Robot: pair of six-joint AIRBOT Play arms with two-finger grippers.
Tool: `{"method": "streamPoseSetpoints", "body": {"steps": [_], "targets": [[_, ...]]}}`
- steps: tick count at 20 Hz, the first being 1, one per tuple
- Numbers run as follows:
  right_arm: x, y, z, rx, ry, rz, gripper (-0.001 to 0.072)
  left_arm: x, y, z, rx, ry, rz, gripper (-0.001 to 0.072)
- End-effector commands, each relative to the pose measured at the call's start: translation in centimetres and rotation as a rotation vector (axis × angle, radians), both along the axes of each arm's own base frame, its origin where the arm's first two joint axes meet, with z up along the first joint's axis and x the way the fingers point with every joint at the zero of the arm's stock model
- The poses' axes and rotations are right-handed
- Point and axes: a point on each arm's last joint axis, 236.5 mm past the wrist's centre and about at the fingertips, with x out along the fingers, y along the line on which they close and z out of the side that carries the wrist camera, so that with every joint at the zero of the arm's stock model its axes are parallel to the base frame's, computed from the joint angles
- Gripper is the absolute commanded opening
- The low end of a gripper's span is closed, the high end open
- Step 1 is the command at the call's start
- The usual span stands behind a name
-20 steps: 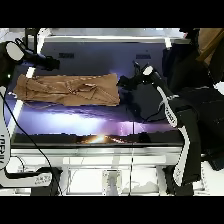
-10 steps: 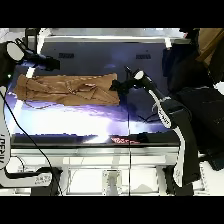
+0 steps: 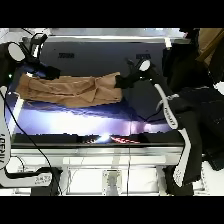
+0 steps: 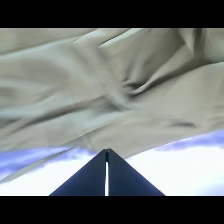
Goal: Fold the clothes and pants, and hang the long-sleeved shirts on hangers.
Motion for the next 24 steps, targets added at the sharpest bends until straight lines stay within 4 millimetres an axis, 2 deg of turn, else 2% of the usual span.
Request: {"method": "streamPoseSetpoints", "body": {"steps": [1,3,4,6,7,9,11,13,14,16,17,19,20,21,22,24], "targets": [[-5.0,-11.9,2.1,-0.37,0.08,0.035,0.0012,-2.9,-0.5,1.1,-0.009,0.057,0.005,0.0023],[-8.4,-15.6,2.4,-0.387,0.126,0.017,0.0012,-3.8,-1.4,2.8,-0.01,0.024,-0.019,0.0023],[-10.4,-17.0,1.8,-0.386,0.159,-0.003,0.0012,-4.2,-2.1,3.3,-0.01,0.016,-0.037,0.0023],[-15.3,-19.4,-0.2,-0.384,0.233,-0.062,0.0012,-4.9,-4.1,2.8,-0.033,0.04,-0.062,0.0022],[-17.6,-20.2,-1.3,-0.381,0.257,-0.094,0.0012,-5.3,-6.2,1.9,-0.074,0.063,-0.099,0.0023],[-21.1,-21.1,-2.0,-0.378,0.281,-0.129,0.0012,-5.8,-11.0,-0.7,-0.17,0.093,-0.167,0.0023],[-21.9,-20.8,-0.6,-0.365,0.258,-0.12,0.0012,-5.2,-15.4,-4.3,-0.227,0.084,-0.202,0.0023],[-20.1,-19.2,2.4,-0.287,0.144,-0.088,0.0012,-5.0,-19.8,-8.4,-0.258,0.104,-0.24,0.0023],[-18.5,-18.0,4.5,-0.231,0.08,-0.101,0.0013,-5.4,-22.2,-10.5,-0.271,0.136,-0.267,0.0023],[-14.2,-15.7,9.4,-0.104,-0.088,-0.153,0.0012,-6.1,-26.3,-14.6,-0.296,0.184,-0.294,0.0023],[-11.5,-14.5,12.5,-0.027,-0.201,-0.198,0.0012,-6.6,-28.1,-16.4,-0.315,0.207,-0.299,0.0023],[-7.1,-12.9,17.6,0.062,-0.407,-0.275,0.0012,-7.4,-31.3,-18.9,-0.384,0.248,-0.274,0.0023],[-6.0,-12.1,19.0,0.073,-0.474,-0.285,0.0012,-7.4,-32.2,-19.4,-0.424,0.261,-0.249,0.0023],[-5.5,-10.9,19.5,0.085,-0.506,-0.278,0.0011,-7.1,-32.8,-19.2,-0.458,0.262,-0.227,0.0023],[-5.5,-9.3,19.0,0.092,-0.499,-0.25,0.0011,-6.4,-32.6,-18.5,-0.484,0.25,-0.206,0.0023],[-6.0,-5.8,16.7,0.105,-0.442,-0.183,0.0011,-4.5,-30.8,-16.2,-0.508,0.203,-0.18,0.0023]]}}
